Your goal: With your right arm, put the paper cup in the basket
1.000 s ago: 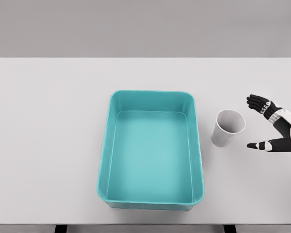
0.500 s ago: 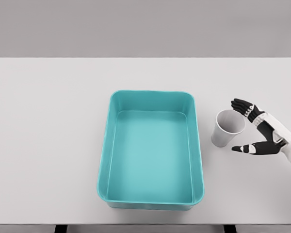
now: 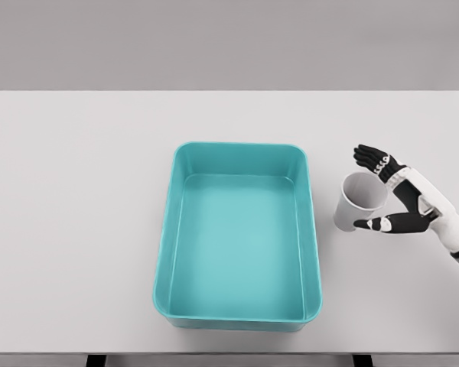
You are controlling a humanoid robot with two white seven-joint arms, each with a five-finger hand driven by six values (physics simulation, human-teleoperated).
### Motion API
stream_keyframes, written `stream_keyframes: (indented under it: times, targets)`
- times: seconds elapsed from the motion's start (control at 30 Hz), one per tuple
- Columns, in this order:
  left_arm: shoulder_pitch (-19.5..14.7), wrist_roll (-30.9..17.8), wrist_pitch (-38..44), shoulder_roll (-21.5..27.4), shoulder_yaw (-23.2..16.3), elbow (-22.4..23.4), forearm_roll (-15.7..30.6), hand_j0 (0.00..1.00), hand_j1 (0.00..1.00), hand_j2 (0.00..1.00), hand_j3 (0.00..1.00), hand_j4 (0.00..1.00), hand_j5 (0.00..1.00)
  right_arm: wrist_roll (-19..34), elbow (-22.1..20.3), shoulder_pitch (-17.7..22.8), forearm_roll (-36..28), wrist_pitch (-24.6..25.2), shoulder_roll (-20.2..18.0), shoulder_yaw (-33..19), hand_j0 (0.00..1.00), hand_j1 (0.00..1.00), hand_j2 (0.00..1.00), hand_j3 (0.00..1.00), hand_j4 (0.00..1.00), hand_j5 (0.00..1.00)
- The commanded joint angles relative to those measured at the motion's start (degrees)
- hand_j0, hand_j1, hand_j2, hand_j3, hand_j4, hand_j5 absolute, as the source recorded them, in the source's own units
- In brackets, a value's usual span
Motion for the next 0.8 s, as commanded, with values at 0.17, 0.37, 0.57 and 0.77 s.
stream_keyframes:
  times: [0.17,0.37,0.57,0.77]
  targets:
    - [0.0,-0.01,-0.08,0.0,0.01,0.0,0.0,1.0,1.0,1.0,1.0,1.0,1.0,0.38,0.12,0.0,1.85,-0.24,0.73,0.88,1.0,1.0,1.0,1.0,1.0,1.0]
    - [0.0,-0.01,0.01,0.0,0.01,0.0,0.0,1.0,1.0,1.0,1.0,1.0,1.0,0.38,0.12,0.0,2.12,-0.24,0.64,1.49,0.78,0.78,0.78,0.78,0.78,0.78]
    - [0.0,-0.01,0.01,0.0,0.01,0.0,0.0,1.0,1.0,1.0,1.0,1.0,1.0,0.47,0.12,0.7,2.21,-0.24,0.37,1.49,0.62,0.62,0.62,0.62,0.62,0.62]
    - [0.0,-0.01,0.01,0.0,0.01,0.0,0.0,1.0,1.0,1.0,1.0,1.0,1.0,0.56,0.12,0.62,2.21,-0.24,0.29,1.58,0.63,0.63,0.63,0.63,0.63,0.63]
